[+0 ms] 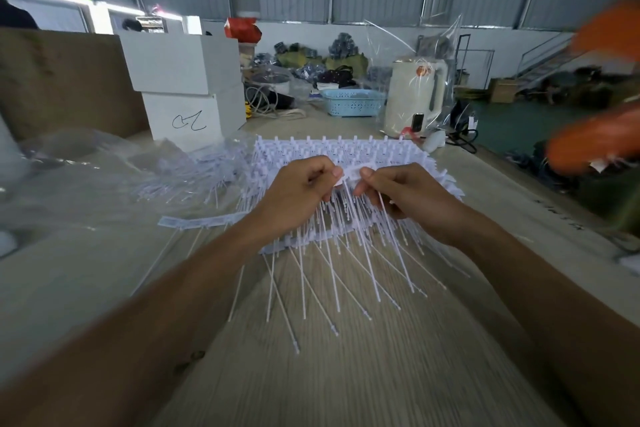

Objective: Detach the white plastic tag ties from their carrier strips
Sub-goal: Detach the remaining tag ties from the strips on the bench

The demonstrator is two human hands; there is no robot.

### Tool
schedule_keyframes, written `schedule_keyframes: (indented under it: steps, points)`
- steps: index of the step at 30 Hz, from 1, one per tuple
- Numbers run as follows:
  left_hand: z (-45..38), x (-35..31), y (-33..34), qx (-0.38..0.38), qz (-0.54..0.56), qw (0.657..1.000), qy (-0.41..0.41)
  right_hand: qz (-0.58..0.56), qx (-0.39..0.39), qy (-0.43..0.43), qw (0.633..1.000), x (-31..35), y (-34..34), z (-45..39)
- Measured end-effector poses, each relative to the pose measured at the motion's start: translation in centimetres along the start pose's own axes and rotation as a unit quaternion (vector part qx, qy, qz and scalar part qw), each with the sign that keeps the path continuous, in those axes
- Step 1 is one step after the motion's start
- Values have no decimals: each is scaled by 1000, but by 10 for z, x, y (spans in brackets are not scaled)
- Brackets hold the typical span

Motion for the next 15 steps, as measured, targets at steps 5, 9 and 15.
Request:
schedule_keyframes:
  steps: [5,9,15]
  points:
    - [0,-5,7,11,-17,1000,15,-36,-10,17,999,-7,-8,-1]
    - [1,-8,10,20,-33,999,24,-69,-16,22,997,-11,-10,-4]
    - [-2,-13,9,20,-12,999,28,-90,42,23,995,-17,-2,-5]
Point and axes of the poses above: each hand's wrist, its own z-axis away from the middle knuckle, its own y-axis out of the palm, x = y × z, the point moved 9 cm from there along -z, towards the middle knuckle, and after that the axes turned 13 degrees about z, right-handed, at the moved point
